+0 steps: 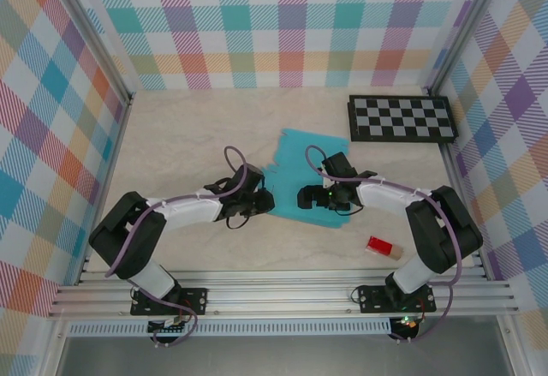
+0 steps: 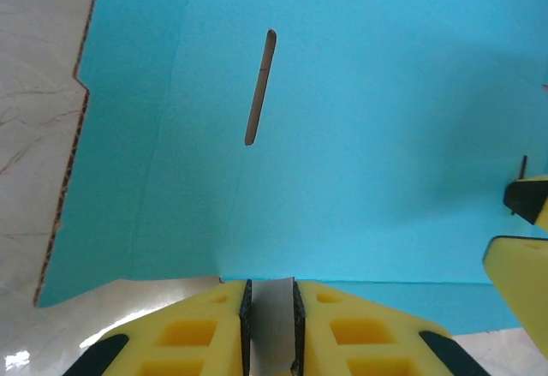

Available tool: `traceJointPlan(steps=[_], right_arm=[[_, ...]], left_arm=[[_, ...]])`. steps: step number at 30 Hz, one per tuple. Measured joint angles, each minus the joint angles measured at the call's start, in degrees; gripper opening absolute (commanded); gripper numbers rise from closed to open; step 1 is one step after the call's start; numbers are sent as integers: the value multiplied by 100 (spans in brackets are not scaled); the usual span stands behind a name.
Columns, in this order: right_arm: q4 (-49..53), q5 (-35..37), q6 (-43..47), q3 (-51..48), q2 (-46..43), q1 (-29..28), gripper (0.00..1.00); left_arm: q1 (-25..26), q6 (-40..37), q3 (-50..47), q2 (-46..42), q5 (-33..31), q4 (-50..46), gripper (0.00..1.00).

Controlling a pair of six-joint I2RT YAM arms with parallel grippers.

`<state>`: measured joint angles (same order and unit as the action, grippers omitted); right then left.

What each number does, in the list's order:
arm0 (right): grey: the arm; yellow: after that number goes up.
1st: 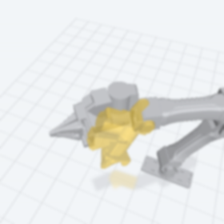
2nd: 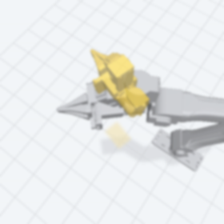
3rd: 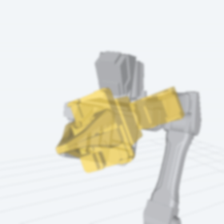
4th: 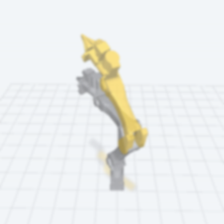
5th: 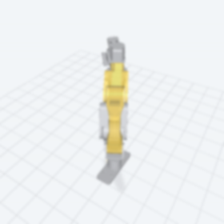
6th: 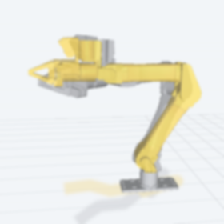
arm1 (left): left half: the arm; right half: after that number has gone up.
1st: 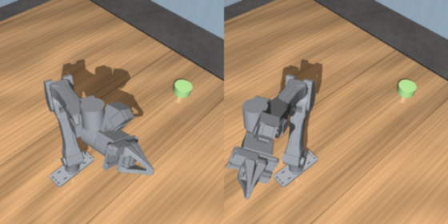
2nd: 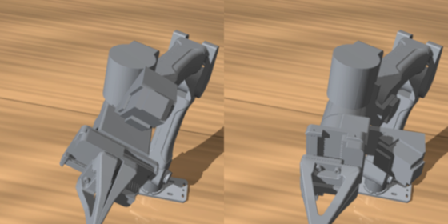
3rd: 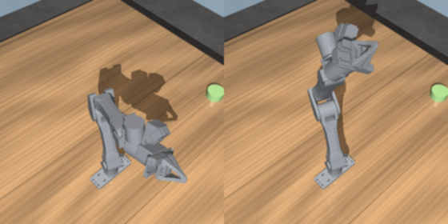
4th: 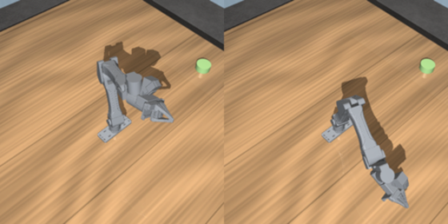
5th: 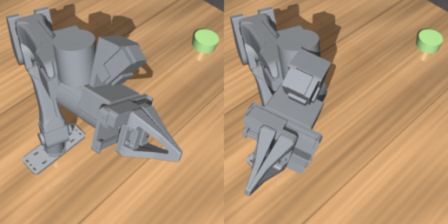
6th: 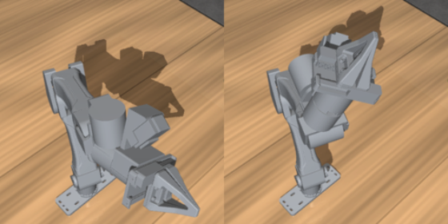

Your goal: Fold the paper box

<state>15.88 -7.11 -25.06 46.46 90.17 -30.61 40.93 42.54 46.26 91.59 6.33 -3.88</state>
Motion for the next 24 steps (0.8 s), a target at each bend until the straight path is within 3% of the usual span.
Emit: traceJointPlan(steps=[6, 17, 24], right_arm=[[0, 2, 2, 0, 0, 0, 100], [98, -2, 271, 13, -68, -13, 100], [758, 35, 1036, 874, -133, -26, 100]], left_arm=[[46, -11, 92, 138, -142, -111, 20], [63, -208, 229, 127, -168, -319, 27], [-59, -549, 428, -232, -243, -745, 29]])
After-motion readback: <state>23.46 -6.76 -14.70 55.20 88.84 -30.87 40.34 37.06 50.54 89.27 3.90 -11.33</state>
